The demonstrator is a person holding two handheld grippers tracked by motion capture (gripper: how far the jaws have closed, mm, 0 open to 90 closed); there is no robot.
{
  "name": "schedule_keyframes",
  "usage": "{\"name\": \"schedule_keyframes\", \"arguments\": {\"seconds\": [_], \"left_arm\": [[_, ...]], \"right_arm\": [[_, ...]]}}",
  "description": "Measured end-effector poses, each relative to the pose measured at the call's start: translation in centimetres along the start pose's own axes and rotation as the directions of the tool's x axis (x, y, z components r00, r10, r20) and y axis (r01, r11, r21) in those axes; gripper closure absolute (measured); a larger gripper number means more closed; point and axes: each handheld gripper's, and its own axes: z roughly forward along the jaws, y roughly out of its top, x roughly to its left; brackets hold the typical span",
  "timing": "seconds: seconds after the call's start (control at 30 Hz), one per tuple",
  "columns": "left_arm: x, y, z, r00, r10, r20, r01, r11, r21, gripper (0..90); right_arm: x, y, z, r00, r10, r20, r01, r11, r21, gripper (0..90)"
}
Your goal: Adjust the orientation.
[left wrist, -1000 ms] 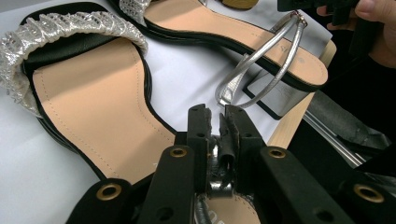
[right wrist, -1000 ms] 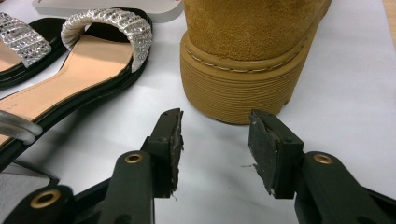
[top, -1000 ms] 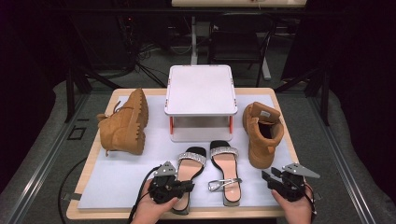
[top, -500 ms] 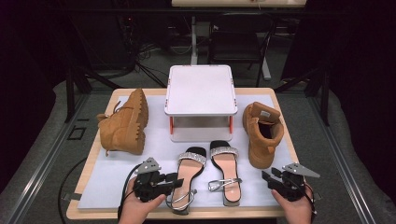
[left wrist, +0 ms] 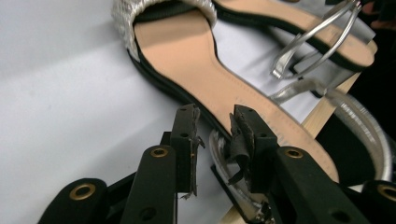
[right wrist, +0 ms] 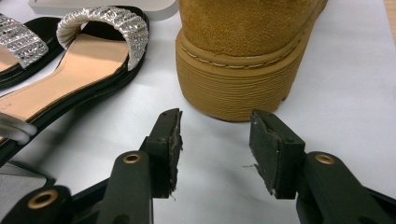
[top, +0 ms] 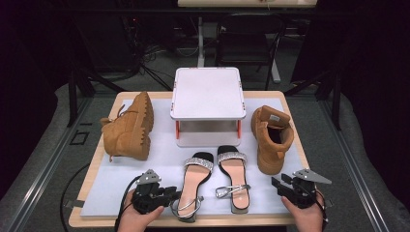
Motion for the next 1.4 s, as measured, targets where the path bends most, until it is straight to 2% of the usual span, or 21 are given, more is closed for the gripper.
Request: {"name": "schedule_keyframes", "arguments": {"seconds": [0.07, 0.2, 0.3, 0.47, 0.83, 0.9, 0.93, 1.0, 1.1, 1.4], "left_arm": [[0.0, -0.2, 0.3, 0.9999, -0.004, -0.009, 0.004, 0.9999, 0.009, 72.9], [0.2, -0.3, 0.3, 0.9998, -0.018, 0.010, 0.018, 0.9998, 0.004, 75.3], [0.2, -0.3, 0.3, 0.9994, -0.021, 0.028, 0.021, 0.9998, 0.003, 81.7], [0.2, -0.3, 0.3, 0.9991, -0.027, 0.033, 0.027, 0.9996, 0.003, 84.9], [0.0, -0.1, 0.2, 0.9997, -0.017, 0.020, 0.017, 0.9999, -0.001, 87.7], [0.1, 0.0, 0.0, 1.0000, 0.002, -0.006, -0.002, 1.0000, -0.002, 87.8], [0.1, 0.0, 0.0, 1.0000, 0.002, -0.006, -0.002, 1.0000, -0.002, 87.8], [0.3, 0.2, -0.1, 0.9997, 0.007, -0.024, -0.007, 1.0000, -0.004, 87.9], [1.1, 0.5, -0.4, 0.9990, -0.007, -0.044, 0.007, 0.9999, -0.012, 88.0], [3.0, 1.0, -0.8, 0.9979, -0.044, -0.047, 0.043, 0.9986, -0.031, 88.1]], "right_arm": [[0.0, 0.0, 0.0, 1.0000, -0.001, -0.002, 0.001, 1.000, 0.000, 53.5], [0.0, 0.0, -0.1, 1.0000, 0.001, -0.005, -0.001, 1.000, -0.007, 53.5], [0.0, 0.0, -0.1, 1.0000, 0.006, -0.005, -0.006, 1.000, -0.011, 53.5], [0.0, 0.0, -0.1, 1.0000, 0.006, -0.007, -0.006, 1.000, -0.011, 53.5], [-0.1, 0.1, -0.1, 0.9999, 0.012, -0.006, -0.012, 1.000, -0.012, 53.5], [-0.1, 0.1, -0.1, 0.9999, 0.013, -0.006, -0.013, 1.000, -0.013, 53.6], [-0.1, 0.1, -0.1, 0.9999, 0.013, -0.006, -0.013, 1.000, -0.013, 53.6], [-0.1, 0.1, -0.1, 0.9999, 0.014, -0.007, -0.014, 1.000, -0.014, 53.5], [-0.1, 0.1, -0.1, 0.9999, 0.012, -0.005, -0.012, 1.000, -0.013, 53.6], [-0.1, 0.1, -0.2, 0.9999, 0.014, -0.004, -0.014, 1.000, -0.015, 53.6]]}}
